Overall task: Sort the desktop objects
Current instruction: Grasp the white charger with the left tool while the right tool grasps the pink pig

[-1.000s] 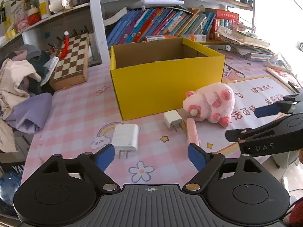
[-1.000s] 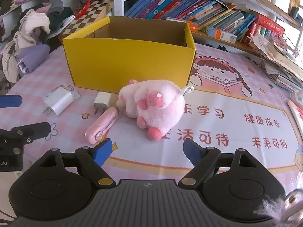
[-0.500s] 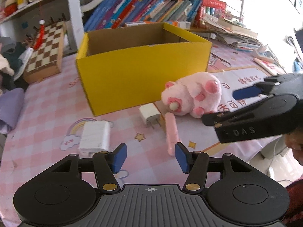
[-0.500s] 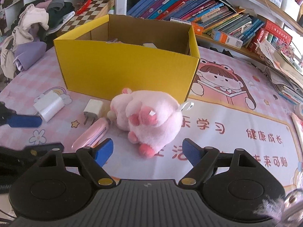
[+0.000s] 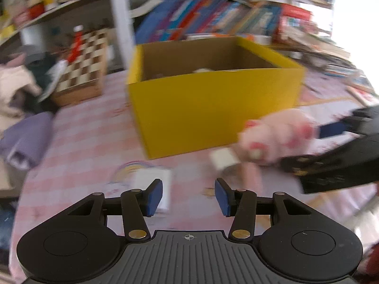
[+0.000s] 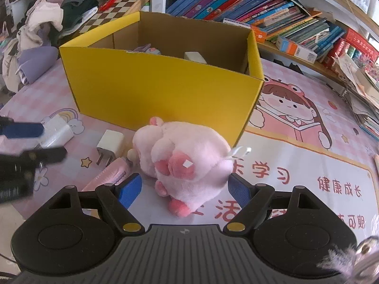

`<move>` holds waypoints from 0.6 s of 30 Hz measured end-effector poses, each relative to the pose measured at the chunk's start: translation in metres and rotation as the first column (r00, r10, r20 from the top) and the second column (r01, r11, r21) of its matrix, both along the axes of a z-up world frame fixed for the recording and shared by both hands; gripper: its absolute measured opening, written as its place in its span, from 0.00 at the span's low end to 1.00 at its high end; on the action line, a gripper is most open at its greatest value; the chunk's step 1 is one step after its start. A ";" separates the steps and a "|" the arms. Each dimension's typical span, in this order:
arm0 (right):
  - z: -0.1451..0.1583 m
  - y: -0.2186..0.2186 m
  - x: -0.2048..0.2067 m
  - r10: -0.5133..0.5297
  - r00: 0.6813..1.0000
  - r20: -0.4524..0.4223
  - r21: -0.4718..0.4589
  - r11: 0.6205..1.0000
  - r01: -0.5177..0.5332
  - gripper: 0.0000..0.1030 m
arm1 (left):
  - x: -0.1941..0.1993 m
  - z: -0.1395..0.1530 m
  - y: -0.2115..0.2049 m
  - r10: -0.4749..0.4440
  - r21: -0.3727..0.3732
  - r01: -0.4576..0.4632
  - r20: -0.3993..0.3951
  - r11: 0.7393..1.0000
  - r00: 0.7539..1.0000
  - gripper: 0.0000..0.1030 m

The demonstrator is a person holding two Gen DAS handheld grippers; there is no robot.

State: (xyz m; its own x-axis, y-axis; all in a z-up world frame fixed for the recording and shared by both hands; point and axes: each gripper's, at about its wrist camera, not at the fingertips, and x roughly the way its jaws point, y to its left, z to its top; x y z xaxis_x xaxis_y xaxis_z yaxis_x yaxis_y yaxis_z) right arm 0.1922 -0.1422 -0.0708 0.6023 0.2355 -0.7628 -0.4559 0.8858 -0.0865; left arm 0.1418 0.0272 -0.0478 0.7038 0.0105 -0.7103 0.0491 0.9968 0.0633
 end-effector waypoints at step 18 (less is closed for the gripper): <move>-0.006 0.006 0.026 0.025 0.999 -0.028 -0.009 1.000 -0.025 0.82 | 0.033 -0.021 0.022 0.079 0.049 -0.075 -0.081 0.996 0.994 0.48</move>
